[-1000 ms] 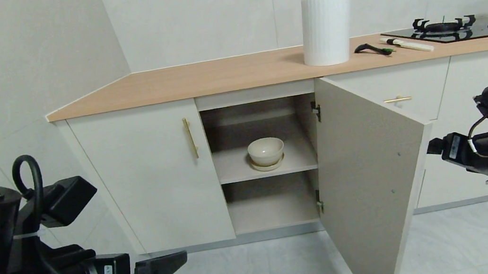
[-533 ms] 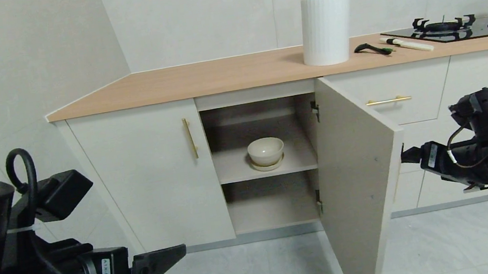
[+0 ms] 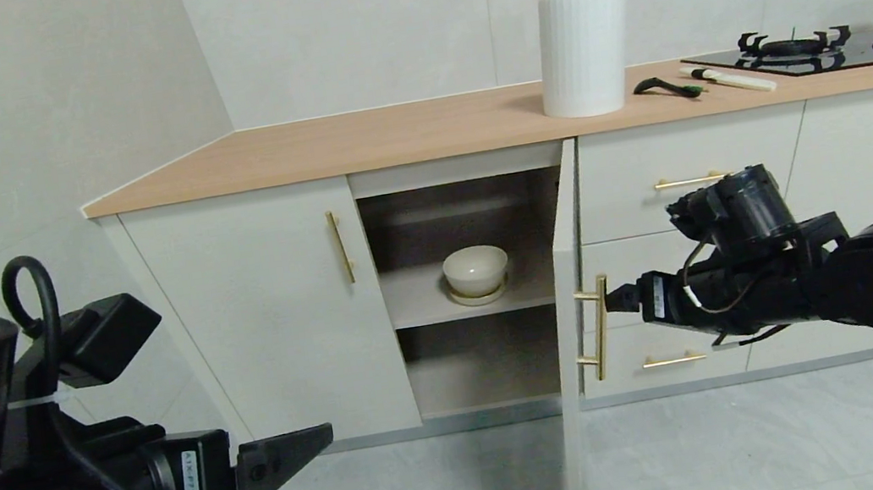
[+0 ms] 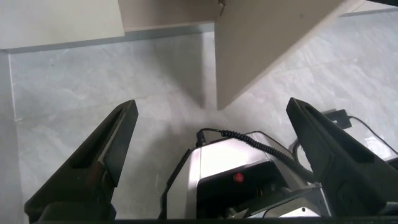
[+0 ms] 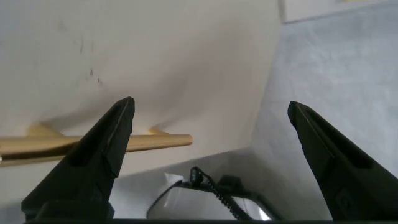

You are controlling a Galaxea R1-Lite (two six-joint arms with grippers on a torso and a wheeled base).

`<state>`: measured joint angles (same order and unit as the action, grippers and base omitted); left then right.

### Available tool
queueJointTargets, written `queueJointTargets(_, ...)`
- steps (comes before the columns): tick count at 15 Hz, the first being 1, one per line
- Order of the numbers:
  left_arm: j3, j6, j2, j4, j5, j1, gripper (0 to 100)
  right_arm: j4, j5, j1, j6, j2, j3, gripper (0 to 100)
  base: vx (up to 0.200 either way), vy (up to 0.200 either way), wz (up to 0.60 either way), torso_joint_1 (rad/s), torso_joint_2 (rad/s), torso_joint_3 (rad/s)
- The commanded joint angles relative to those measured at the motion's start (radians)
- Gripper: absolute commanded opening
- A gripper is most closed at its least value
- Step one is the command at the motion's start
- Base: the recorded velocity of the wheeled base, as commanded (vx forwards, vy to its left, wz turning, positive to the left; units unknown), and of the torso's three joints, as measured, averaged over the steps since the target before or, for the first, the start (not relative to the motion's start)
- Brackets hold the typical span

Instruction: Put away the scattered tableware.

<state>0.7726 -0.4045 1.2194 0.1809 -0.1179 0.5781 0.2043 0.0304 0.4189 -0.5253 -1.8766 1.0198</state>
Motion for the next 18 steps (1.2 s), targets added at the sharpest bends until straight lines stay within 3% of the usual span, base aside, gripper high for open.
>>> queueJointTargets(1, -0.002, -0.001, 0.006, 0.0, 0.0, 0.0, 100, -0.003, 0.0, 0.027, 0.024, -0.101, 0.077, 100, 0.0, 0.0, 0.0, 0.0, 0.0, 0.0)
queueJointTargets(9, -0.006, -0.008, 0.011, -0.011, 0.0, 0.0, 100, 0.014, -0.001, 0.075, 0.015, -0.277, 0.273, 100, 0.0, 0.0, 0.0, 0.0, 0.0, 0.0)
queueJointTargets(18, -0.024, 0.003, 0.019, -0.009, 0.001, 0.0, 100, 0.024, -0.006, 0.083, -0.177, -0.378, 0.413, 100, 0.022, 0.0, 0.0, 0.001, 0.0, 0.0)
